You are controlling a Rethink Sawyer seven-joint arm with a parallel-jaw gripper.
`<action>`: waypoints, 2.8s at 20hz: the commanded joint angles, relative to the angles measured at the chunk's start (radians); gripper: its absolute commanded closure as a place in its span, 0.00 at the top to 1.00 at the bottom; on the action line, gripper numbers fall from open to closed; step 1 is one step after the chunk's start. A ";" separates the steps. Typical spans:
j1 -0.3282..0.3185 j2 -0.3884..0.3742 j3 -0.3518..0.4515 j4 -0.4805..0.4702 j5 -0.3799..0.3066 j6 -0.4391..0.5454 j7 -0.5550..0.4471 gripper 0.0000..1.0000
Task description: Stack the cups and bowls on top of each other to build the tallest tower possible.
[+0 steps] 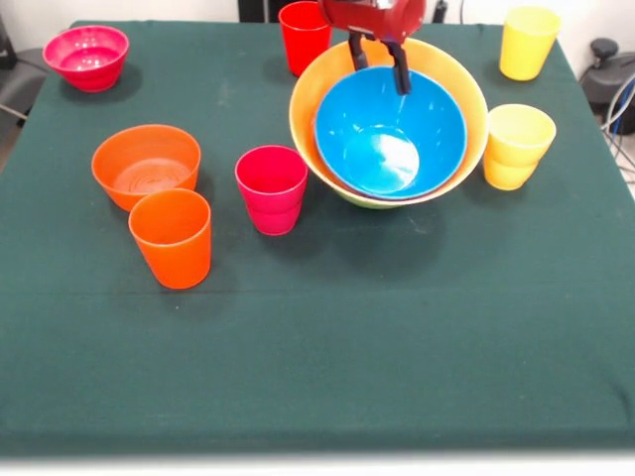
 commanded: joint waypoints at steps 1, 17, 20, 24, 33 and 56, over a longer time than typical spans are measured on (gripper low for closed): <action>0.056 0.003 -0.015 -0.006 -0.080 0.016 0.000 1.00; 0.158 -0.276 -0.190 -0.063 -0.058 0.560 0.004 1.00; 0.144 -0.324 -0.189 -0.062 -0.063 0.611 -0.015 1.00; 0.102 -0.314 -0.175 -0.066 -0.076 0.615 -0.050 1.00; 0.142 -0.111 -0.162 -0.121 -0.143 0.371 0.058 1.00; -0.118 -0.270 -0.057 0.181 -0.268 0.216 -0.258 1.00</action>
